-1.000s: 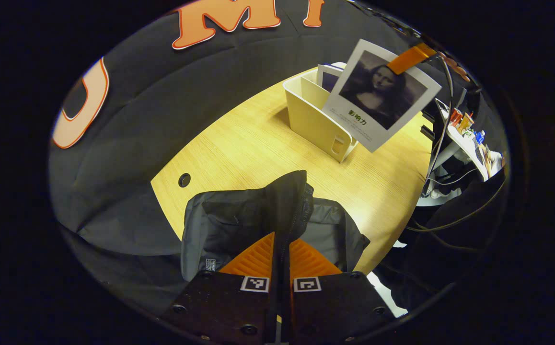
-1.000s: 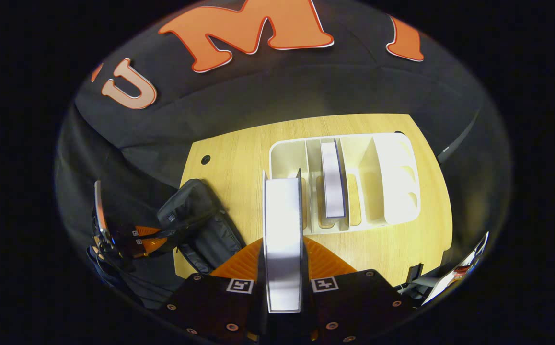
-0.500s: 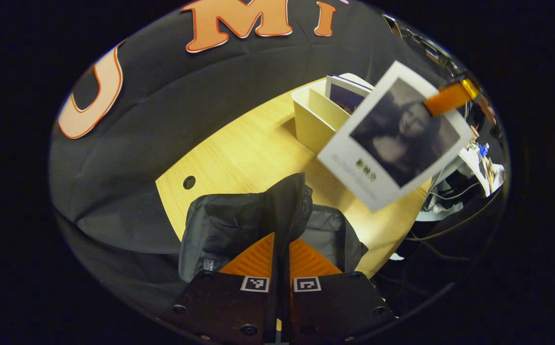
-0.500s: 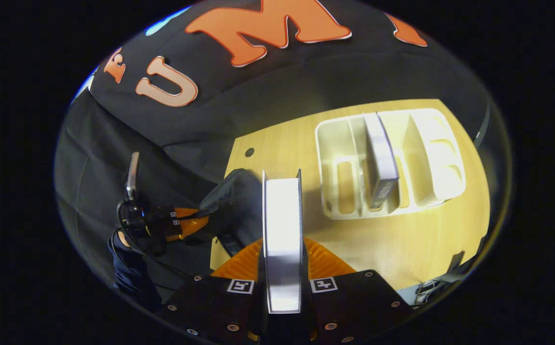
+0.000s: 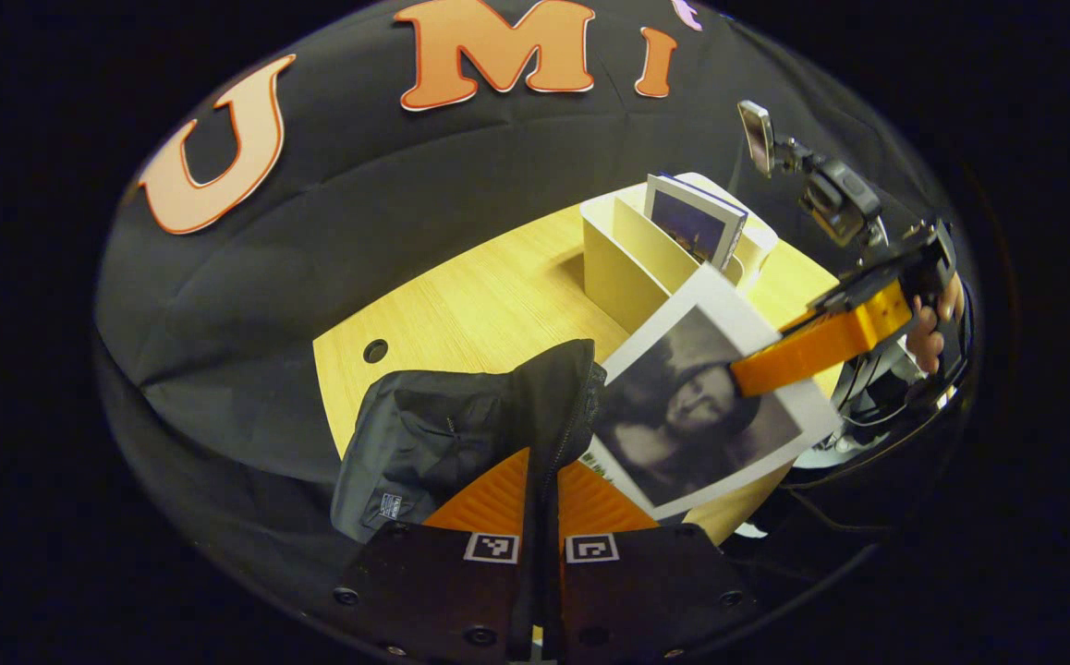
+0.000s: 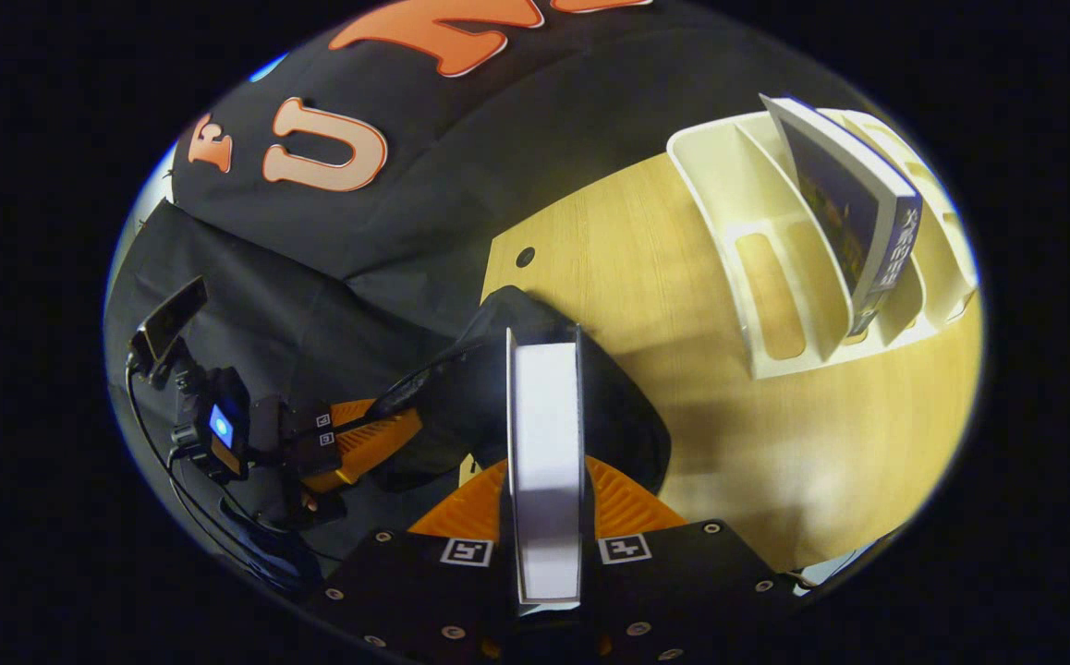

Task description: Open the schoolbag, grab two books from the bookshelf and put them into the schoolbag.

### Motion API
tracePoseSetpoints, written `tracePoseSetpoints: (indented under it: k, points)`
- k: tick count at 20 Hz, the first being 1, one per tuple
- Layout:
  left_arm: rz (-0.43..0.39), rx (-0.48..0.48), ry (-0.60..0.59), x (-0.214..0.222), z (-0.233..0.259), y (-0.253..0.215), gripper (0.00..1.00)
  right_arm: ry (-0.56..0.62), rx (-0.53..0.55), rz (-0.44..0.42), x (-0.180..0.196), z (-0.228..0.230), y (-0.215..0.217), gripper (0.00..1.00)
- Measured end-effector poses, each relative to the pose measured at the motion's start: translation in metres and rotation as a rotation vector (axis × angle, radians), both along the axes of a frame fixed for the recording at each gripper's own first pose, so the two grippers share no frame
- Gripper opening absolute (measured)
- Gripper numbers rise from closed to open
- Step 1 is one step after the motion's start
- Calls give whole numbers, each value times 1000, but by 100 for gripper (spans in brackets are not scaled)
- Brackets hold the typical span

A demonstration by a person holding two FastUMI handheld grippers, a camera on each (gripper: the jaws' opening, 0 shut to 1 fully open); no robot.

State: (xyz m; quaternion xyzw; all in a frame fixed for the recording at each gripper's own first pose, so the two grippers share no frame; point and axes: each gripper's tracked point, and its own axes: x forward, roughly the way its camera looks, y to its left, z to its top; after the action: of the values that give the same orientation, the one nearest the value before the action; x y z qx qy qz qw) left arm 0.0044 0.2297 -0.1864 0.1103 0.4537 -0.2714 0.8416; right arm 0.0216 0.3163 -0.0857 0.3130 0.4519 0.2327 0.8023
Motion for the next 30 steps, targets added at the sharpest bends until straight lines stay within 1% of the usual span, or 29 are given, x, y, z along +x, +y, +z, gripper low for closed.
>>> tracePoseSetpoints:
  k: [3, 5, 8, 10, 11, 15, 19, 21, 22, 23, 24, 25, 26, 28, 29, 30]
  points:
    - [31, -20, -8, -2, -1, 0, 5, 9, 54, -31, 11, -16, 27, 27]
    - [40, -31, -16, -5, -1, -1, 5, 15, 88, -63, 13, -26, 33, 27]
    - [65, -46, -23, -8, 1, -1, 4, 38, 156, -128, 27, -41, 50, 27]
    - [77, -75, -19, -9, 3, -4, 5, 43, 214, -184, 35, -47, 58, 27]
    - [76, -82, -14, -11, 2, -7, 5, 50, 249, -217, 38, -50, 62, 27]
    - [81, -108, -2, -17, -1, -14, 4, 68, 328, -292, 49, -66, 86, 27]
    - [97, -119, 13, -21, -3, -18, 4, 73, 378, -336, 57, -75, 113, 27]
    - [105, -116, 19, -22, -4, -19, 4, 86, 374, -318, 52, -81, 124, 30]
    - [113, -111, 21, -21, -4, -18, 4, 111, 359, -283, 45, -84, 128, 41]
    - [123, -102, 18, -20, -4, -14, 4, 135, 330, -227, 39, -88, 133, 37]
    - [132, -88, 13, -18, -5, -11, 5, 141, 292, -167, 32, -90, 136, 40]
    - [140, -81, 11, -17, -5, -9, 5, 130, 247, -120, 23, -88, 133, 31]
    - [147, -71, 12, -17, -5, -8, 5, 114, 186, -77, 17, -91, 126, 41]
    - [149, -54, 4, -18, -6, -8, 5, 94, 60, 15, 4, -100, 108, 74]
    - [152, -48, -1, -18, -6, -8, 5, 80, 28, 46, 8, -97, 98, 97]
    - [154, -39, -5, -17, -6, -8, 5, 71, -10, 73, 5, -95, 82, 98]
